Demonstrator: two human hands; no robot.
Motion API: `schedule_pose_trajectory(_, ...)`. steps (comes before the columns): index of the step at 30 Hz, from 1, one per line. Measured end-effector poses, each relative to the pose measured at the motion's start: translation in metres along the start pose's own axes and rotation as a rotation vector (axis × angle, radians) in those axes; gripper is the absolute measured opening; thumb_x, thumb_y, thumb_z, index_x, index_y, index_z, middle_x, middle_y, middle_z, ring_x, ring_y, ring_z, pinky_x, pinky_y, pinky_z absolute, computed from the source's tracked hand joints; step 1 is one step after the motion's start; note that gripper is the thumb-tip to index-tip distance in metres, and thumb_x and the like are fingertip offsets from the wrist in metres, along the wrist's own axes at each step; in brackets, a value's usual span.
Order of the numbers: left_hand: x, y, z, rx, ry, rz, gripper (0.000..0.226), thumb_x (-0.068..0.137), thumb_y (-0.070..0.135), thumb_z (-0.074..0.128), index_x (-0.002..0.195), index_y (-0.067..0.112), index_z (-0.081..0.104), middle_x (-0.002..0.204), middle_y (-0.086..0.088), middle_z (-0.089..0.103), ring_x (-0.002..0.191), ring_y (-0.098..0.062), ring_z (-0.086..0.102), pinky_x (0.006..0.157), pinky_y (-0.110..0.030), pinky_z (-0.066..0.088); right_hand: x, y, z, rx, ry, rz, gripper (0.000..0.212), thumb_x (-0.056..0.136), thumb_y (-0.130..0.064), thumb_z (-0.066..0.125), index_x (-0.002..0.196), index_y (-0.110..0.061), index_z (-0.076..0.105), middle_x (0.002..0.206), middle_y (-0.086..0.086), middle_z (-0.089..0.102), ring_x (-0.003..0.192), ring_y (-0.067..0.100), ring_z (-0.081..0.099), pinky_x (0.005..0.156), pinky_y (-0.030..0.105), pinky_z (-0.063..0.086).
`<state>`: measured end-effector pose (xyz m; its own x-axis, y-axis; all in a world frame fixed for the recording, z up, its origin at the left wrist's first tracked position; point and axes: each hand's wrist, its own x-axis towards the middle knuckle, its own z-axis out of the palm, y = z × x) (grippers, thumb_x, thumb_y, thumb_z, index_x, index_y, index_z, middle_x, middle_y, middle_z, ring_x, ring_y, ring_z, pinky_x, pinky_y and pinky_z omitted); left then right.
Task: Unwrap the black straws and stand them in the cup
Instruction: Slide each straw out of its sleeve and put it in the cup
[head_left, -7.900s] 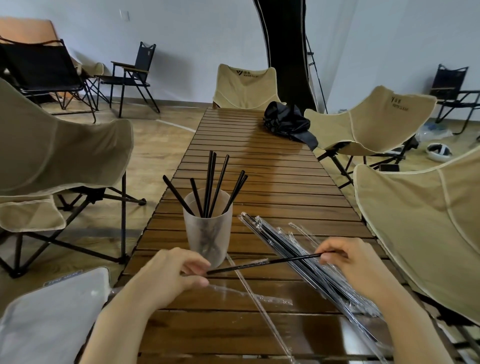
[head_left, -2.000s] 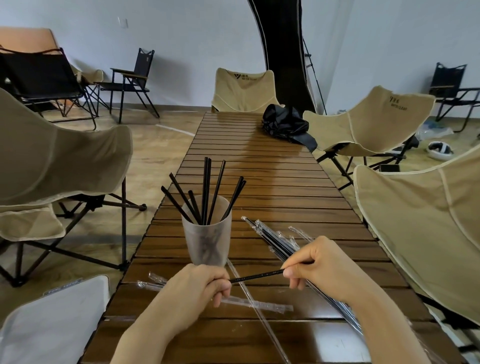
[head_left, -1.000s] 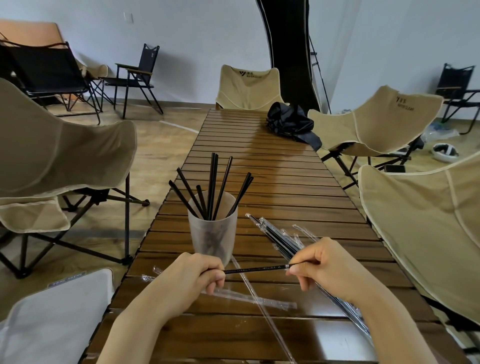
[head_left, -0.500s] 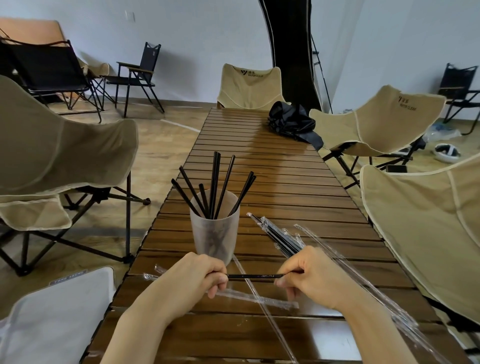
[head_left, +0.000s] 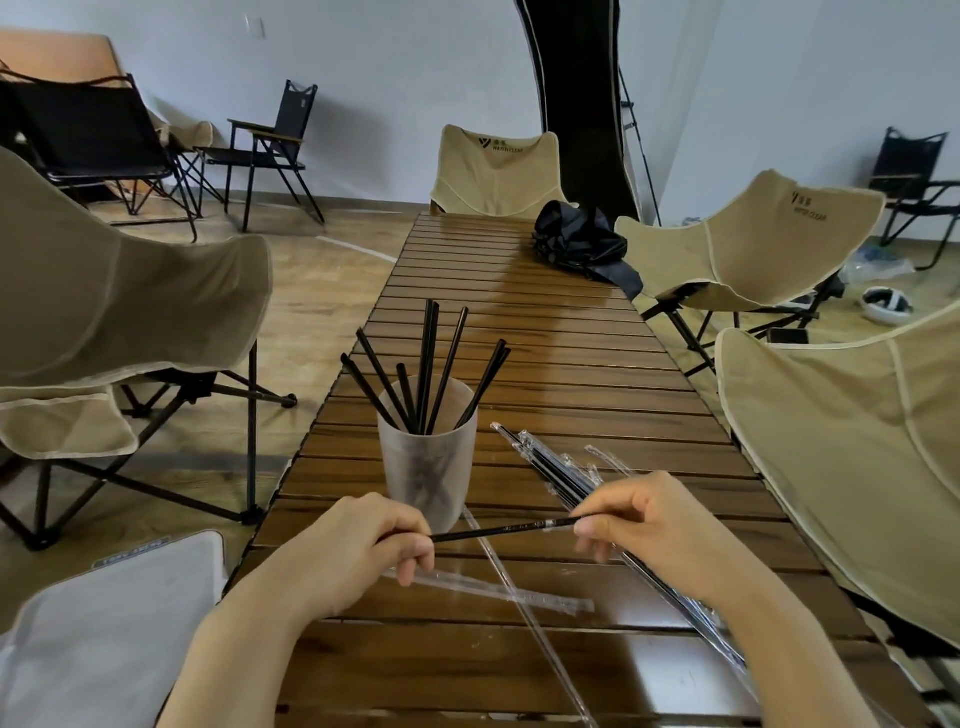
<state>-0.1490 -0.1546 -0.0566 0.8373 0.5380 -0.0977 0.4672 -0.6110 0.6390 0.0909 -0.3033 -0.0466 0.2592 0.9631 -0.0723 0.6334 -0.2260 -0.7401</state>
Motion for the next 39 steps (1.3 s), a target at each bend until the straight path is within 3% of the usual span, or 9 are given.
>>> schedule_pose_trajectory(7, 0.001, 0.0, 0.001, 0.036, 0.028, 0.005, 0.03, 0.097, 0.028, 0.048, 0.073, 0.032, 0.065, 0.065, 0.017, 0.063, 0.074, 0.002, 0.06, 0.068, -0.01, 0.04, 0.006, -0.001, 0.006, -0.044, 0.002, -0.016, 0.019, 0.09, -0.014, 0.062, 0.078, -0.02, 0.076, 0.067, -0.008, 0.071, 0.057, 0.005, 0.066, 0.066, 0.015, 0.05)
schedule_pose_trajectory(12, 0.004, 0.007, 0.008, 0.036, 0.007, 0.039, 0.029, 0.097, 0.027, 0.049, 0.072, 0.033, 0.063, 0.061, 0.014, 0.061, 0.069, 0.004, 0.059, 0.068, -0.007, 0.041, 0.005, -0.007, 0.012, -0.06, -0.024, 0.004, 0.027, 0.088, -0.013, 0.064, 0.069, -0.029, 0.073, 0.063, -0.01, 0.07, 0.057, 0.005, 0.066, 0.067, 0.015, 0.052)
schedule_pose_trajectory(17, 0.003, 0.007, 0.01, 0.03, 0.004, 0.039, 0.028, 0.097, 0.027, 0.049, 0.074, 0.031, 0.065, 0.064, 0.012, 0.062, 0.071, 0.005, 0.059, 0.069, -0.007, 0.04, 0.006, -0.011, 0.016, -0.079, -0.055, -0.011, 0.027, 0.089, -0.016, 0.063, 0.067, -0.028, 0.072, 0.062, -0.013, 0.069, 0.059, 0.004, 0.066, 0.068, 0.012, 0.051)
schedule_pose_trajectory(19, 0.004, 0.007, 0.008, 0.02, 0.037, 0.048, 0.028, 0.097, 0.027, 0.049, 0.075, 0.032, 0.065, 0.065, 0.012, 0.063, 0.073, 0.003, 0.06, 0.069, -0.008, 0.04, 0.007, -0.012, 0.016, -0.054, -0.065, -0.016, 0.022, 0.089, -0.018, 0.063, 0.072, -0.025, 0.074, 0.064, -0.011, 0.07, 0.06, 0.004, 0.066, 0.07, 0.015, 0.053)
schedule_pose_trajectory(21, 0.004, 0.006, 0.004, -0.004, 0.072, 0.061, 0.026, 0.097, 0.028, 0.049, 0.077, 0.033, 0.066, 0.067, 0.015, 0.064, 0.075, 0.002, 0.061, 0.072, -0.009, 0.041, 0.007, -0.012, 0.015, 0.015, -0.081, -0.003, 0.012, 0.089, -0.019, 0.064, 0.09, -0.023, 0.075, 0.07, -0.009, 0.072, 0.064, 0.005, 0.068, 0.074, 0.018, 0.055)
schedule_pose_trajectory(24, 0.001, 0.002, -0.001, -0.019, 0.044, 0.053, 0.025, 0.096, 0.029, 0.051, 0.079, 0.035, 0.067, 0.072, 0.019, 0.066, 0.079, 0.004, 0.061, 0.077, -0.011, 0.041, 0.004, -0.007, 0.005, 0.079, -0.107, 0.016, 0.023, 0.09, -0.017, 0.063, 0.11, -0.028, 0.068, 0.076, -0.008, 0.074, 0.071, 0.006, 0.07, 0.079, 0.021, 0.055)
schedule_pose_trajectory(30, 0.001, 0.0, 0.0, -0.037, -0.022, 0.013, 0.029, 0.094, 0.035, 0.054, 0.068, 0.043, 0.066, 0.077, 0.017, 0.07, 0.084, 0.003, 0.064, 0.088, -0.022, 0.047, -0.001, -0.002, -0.001, -0.045, -0.128, -0.017, 0.034, 0.093, -0.013, 0.058, 0.072, -0.037, 0.07, 0.072, -0.01, 0.073, 0.068, 0.004, 0.068, 0.075, 0.01, 0.048)
schedule_pose_trajectory(34, 0.002, 0.002, 0.001, -0.069, -0.029, 0.034, 0.042, 0.094, 0.035, 0.054, 0.06, 0.058, 0.061, 0.082, 0.014, 0.073, 0.091, 0.005, 0.064, 0.09, -0.02, 0.043, -0.003, 0.004, -0.005, 0.037, -0.119, -0.03, 0.031, 0.092, -0.009, 0.058, 0.075, -0.031, 0.072, 0.069, -0.001, 0.073, 0.066, 0.009, 0.068, 0.07, 0.015, 0.051)
schedule_pose_trajectory(39, 0.002, -0.003, 0.0, -0.037, 0.005, 0.03, 0.04, 0.094, 0.034, 0.054, 0.06, 0.052, 0.064, 0.075, 0.014, 0.071, 0.085, 0.005, 0.064, 0.087, -0.015, 0.042, -0.006, 0.018, -0.013, 0.111, -0.081, -0.006, 0.029, 0.09, -0.005, 0.06, 0.077, -0.026, 0.076, 0.065, 0.005, 0.072, 0.062, 0.013, 0.068, 0.063, 0.018, 0.052)
